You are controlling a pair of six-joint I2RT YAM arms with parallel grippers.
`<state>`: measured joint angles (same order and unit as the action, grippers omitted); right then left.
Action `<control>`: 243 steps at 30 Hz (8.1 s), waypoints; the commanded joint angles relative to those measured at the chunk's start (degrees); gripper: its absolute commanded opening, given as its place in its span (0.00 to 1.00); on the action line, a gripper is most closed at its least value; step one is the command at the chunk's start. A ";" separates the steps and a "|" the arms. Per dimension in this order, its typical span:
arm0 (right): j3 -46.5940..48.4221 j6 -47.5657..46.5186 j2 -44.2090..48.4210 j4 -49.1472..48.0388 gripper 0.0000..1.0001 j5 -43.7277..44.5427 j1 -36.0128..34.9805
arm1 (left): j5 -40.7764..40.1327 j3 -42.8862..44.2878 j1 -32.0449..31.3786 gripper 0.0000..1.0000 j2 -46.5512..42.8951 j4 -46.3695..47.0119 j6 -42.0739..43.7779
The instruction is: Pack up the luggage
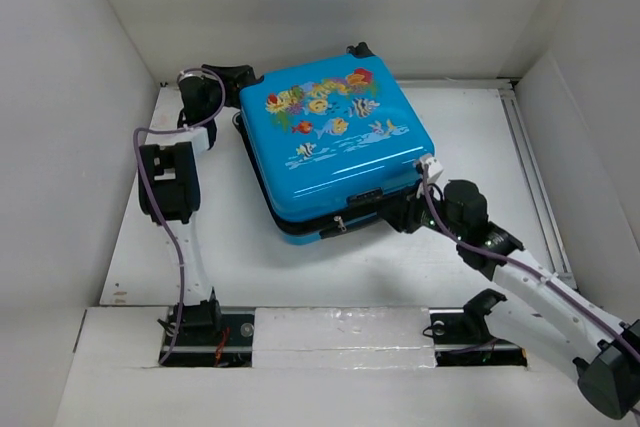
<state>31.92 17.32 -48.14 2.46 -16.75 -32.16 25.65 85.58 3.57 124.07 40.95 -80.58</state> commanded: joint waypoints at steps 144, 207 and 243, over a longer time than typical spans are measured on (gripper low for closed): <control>-7.05 3.86 -25.07 -48.76 0.36 -15.94 4.04 | 6.52 -21.68 10.14 0.00 -37.52 -18.81 10.09; -3.18 2.28 -22.52 -33.48 0.23 1.20 -7.92 | -30.66 -60.95 -26.78 0.00 -99.40 -40.76 39.45; 5.78 -1.68 -14.97 -7.56 0.00 7.35 -29.34 | -37.26 -56.16 -54.73 0.01 -48.85 -1.32 33.99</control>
<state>33.56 14.31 -65.21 -5.74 0.05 -54.70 -8.71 22.22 -52.05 72.42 27.68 -45.80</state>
